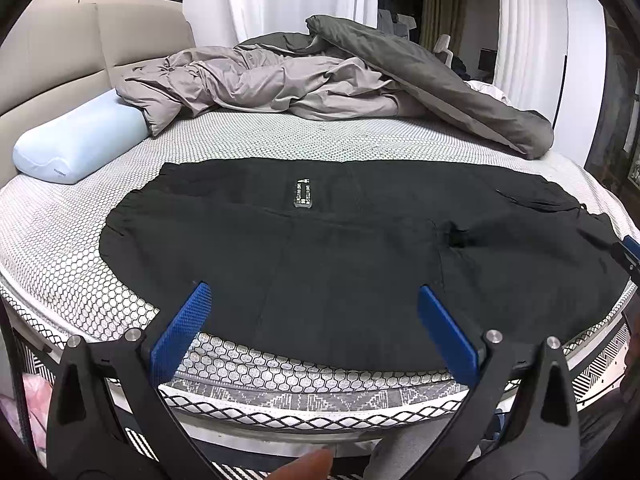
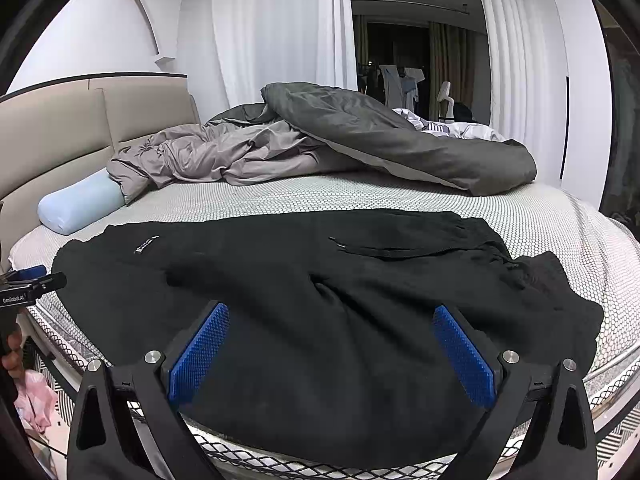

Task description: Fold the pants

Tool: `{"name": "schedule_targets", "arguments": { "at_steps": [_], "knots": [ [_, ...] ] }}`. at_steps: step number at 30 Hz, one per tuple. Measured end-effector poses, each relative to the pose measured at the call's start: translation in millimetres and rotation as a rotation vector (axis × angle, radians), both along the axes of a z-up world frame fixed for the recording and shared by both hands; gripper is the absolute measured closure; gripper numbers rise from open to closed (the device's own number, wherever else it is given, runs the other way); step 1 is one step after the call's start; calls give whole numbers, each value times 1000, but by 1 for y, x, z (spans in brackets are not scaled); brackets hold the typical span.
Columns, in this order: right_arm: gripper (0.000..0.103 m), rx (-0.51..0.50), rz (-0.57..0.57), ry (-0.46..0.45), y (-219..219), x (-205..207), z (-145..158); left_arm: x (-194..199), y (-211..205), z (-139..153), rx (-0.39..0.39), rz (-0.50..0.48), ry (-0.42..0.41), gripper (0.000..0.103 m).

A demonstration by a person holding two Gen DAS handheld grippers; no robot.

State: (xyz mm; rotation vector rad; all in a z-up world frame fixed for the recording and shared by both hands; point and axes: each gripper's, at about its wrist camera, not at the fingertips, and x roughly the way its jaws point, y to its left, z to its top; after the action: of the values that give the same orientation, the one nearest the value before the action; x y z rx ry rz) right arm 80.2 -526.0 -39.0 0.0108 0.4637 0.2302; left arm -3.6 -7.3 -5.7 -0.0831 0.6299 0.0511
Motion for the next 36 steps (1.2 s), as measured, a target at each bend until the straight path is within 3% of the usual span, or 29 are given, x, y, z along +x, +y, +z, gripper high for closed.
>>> {"name": "schedule_targets", "arguments": {
  "at_steps": [13, 20, 25, 32, 33, 36],
  "knots": [
    [0, 1, -20, -1, -8, -3, 1, -5, 15, 2, 5, 38, 4, 1],
    [0, 106, -81, 27, -46, 4, 7, -17, 59, 3, 10, 145, 13, 1],
    [0, 65, -136, 52, -63, 14, 8, -20, 115, -10, -78, 268, 52, 1],
    [0, 53, -164, 82, -84, 22, 4, 2, 153, -34, -181, 263, 111, 1],
    [0, 49, -169, 87, -86, 24, 3, 8, 156, -39, -204, 246, 126, 6],
    [0, 45, -178, 106, -92, 25, -1, 29, 171, -56, -335, 229, 168, 32]
  ]
}}
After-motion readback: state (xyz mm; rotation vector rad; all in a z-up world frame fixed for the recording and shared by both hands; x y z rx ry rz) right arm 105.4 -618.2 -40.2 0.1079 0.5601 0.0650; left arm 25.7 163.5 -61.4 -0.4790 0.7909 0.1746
